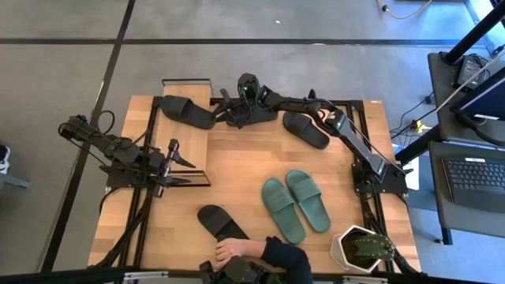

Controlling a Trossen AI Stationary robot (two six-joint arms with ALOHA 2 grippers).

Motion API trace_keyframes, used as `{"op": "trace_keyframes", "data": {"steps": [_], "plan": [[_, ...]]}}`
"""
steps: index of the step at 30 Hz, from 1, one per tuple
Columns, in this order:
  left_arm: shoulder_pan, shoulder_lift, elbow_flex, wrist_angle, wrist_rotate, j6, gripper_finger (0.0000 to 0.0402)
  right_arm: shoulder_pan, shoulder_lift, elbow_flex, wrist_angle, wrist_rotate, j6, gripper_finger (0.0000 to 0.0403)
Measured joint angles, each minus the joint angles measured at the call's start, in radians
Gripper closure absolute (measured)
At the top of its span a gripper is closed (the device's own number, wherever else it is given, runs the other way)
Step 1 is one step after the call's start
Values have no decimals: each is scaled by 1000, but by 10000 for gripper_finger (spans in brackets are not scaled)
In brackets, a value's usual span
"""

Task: Pick and place slides into the shelf
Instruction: Put the black slipper on the shelf

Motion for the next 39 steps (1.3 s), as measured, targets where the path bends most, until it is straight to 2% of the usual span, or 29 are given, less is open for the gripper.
{"op": "trace_keyframes", "data": {"steps": [7, 9, 16, 24, 26, 30, 33, 37, 39], "plan": [[0, 0, 0, 0, 0, -1, 193, 0, 0, 0, 43, 6, 48, 206], [0, 0, 0, 0, 0, -1, 193, -1, 0, 0, 71, 42, 76, 201], [0, 0, 0, 0, 0, -8, 193, -2, 0, 0, 76, 273, 125, 199], [0, 0, 0, 0, 0, -61, 193, -2, -5, 0, 46, 636, 250, 199], [0, 0, 0, 0, 0, -61, 193, -2, -5, 0, 27, 699, 304, 199], [0, 0, 0, 0, 0, -112, 193, -2, -27, -1, -101, 796, 440, 199], [0, 0, 0, 0, 0, -170, 193, -2, -68, -1, -246, 900, 627, 199], [0, 0, 0, 0, 0, -238, 193, -1, -145, 28, -571, 1051, 839, 199], [0, 0, 0, 0, 0, -251, 193, -2, -184, 61, -760, 1059, 908, 198]]}}
